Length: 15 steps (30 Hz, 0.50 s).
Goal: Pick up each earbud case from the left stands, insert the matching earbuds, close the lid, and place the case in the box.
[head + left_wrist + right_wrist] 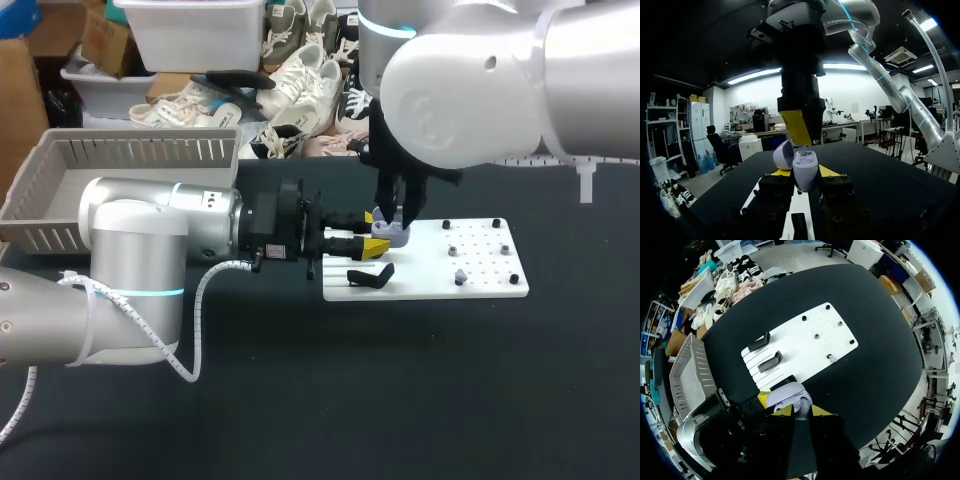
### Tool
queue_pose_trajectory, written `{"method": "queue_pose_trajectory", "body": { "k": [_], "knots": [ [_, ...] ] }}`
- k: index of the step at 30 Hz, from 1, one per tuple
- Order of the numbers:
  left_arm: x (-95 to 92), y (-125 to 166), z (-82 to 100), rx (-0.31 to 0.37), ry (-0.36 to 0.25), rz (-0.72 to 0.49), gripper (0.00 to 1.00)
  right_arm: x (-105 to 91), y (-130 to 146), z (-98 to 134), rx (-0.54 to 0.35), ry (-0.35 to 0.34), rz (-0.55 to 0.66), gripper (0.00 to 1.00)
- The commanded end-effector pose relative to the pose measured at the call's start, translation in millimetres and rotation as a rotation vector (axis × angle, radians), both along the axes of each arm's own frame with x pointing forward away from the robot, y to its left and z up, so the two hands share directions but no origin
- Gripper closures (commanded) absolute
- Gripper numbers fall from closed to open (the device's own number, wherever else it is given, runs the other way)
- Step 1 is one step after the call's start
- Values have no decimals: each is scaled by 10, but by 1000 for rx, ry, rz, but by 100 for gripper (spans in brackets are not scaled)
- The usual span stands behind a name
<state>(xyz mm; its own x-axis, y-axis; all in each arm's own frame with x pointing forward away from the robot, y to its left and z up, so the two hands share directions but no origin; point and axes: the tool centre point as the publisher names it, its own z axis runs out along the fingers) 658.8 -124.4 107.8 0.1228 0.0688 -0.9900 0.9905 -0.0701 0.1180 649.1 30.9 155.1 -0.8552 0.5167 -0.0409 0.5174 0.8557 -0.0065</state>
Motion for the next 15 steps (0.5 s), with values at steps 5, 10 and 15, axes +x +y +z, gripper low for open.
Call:
{"method": "queue_pose_trajectory", "body": {
  "k": [5, 10, 15],
  "knots": [
    [6, -5, -7, -2, -1, 0, 100, 13, -13, -30, -1, -3, -14, 100],
    [6, -5, -7, -2, -1, 0, 100, 20, -17, -59, 4, -3, -20, 100],
    [6, -5, -7, -2, -1, 0, 100, 25, -13, -83, 6, 0, -24, 100]
  ]
}}
